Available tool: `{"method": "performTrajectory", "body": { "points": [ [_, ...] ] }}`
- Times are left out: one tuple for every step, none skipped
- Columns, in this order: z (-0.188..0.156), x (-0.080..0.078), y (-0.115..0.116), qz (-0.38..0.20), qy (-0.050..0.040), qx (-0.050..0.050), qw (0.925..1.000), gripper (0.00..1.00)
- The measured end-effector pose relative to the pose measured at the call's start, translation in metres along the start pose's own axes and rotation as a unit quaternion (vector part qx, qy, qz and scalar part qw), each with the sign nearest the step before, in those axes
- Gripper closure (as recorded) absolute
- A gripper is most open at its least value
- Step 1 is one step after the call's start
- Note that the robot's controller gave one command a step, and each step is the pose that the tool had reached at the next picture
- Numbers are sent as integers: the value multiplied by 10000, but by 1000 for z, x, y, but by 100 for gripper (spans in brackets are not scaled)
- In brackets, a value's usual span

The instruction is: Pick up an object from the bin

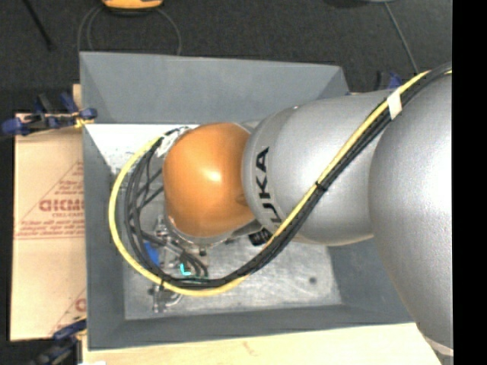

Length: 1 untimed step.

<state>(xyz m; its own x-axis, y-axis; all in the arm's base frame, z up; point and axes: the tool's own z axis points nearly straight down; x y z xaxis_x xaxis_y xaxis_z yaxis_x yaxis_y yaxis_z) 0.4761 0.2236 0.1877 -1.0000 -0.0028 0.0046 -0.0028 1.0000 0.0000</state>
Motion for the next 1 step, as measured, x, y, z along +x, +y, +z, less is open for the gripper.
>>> {"method": "performTrajectory", "body": {
  "points": [
    [111,-61,-93,-82,-40,8,10000,0]
  ]
}}
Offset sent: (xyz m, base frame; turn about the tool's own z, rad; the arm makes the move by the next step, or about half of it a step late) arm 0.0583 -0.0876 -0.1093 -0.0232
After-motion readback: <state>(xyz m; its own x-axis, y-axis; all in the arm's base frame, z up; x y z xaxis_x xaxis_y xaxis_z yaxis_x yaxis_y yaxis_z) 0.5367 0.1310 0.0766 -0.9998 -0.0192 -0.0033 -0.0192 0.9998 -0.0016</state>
